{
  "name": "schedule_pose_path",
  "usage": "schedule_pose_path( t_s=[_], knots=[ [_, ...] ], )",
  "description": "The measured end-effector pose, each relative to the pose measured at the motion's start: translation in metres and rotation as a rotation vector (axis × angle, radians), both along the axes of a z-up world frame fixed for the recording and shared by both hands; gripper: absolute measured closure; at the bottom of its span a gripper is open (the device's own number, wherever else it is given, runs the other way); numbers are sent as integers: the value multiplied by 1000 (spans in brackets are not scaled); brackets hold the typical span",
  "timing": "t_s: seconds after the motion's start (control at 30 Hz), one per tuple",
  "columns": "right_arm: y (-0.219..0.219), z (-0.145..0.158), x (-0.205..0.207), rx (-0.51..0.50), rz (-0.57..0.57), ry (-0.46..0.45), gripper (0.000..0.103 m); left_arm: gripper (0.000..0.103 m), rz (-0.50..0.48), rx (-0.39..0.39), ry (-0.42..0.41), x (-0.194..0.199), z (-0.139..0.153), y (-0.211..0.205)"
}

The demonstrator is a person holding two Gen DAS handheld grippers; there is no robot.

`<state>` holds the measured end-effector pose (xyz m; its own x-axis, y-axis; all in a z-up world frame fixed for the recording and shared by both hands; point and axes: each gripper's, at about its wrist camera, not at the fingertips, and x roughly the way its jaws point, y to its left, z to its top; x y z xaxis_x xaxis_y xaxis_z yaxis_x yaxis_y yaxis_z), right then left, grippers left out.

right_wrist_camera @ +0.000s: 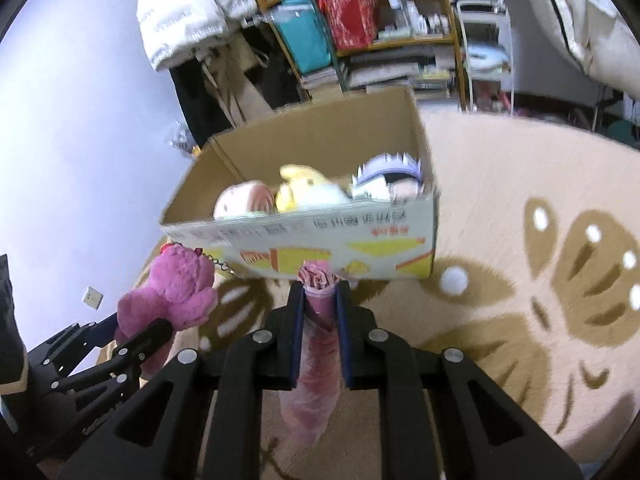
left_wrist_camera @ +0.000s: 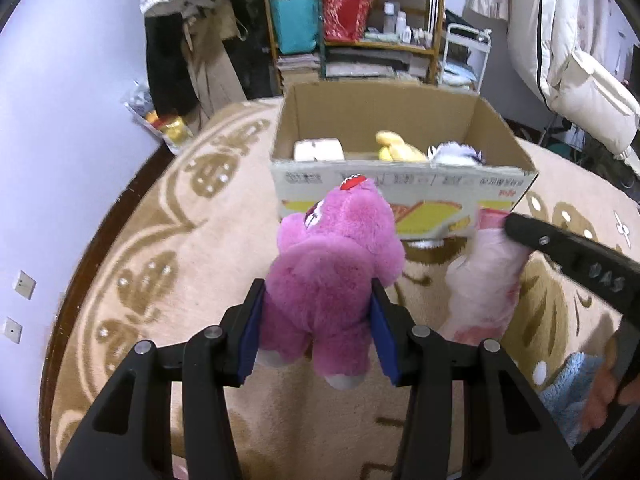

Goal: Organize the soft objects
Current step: 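Lift the teddy bear with the left tool while the right tool carries the wrapped roll over the box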

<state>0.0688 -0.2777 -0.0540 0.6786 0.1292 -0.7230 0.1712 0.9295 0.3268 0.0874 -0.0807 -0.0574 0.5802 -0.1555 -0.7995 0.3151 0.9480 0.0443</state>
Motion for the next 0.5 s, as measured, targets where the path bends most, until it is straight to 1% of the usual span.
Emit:
schedule_pose_path(
  t_s=[0.1,0.23,0.33,0.5],
  knots=[
    [-5,22,-12,-3,-18,-55,87,56,13,-1,-39,-7,14,7],
    [-2,61,-21,-37,-27,-149,87,56,22,8,-91,-14,30,14],
    [0,83,-32,-65,-26,-217,87,56,23,12,-139,-18,44,17],
    [2,114,-29,-89,-11,-281,87,56,28,20,-195,-19,62,17]
  ],
)
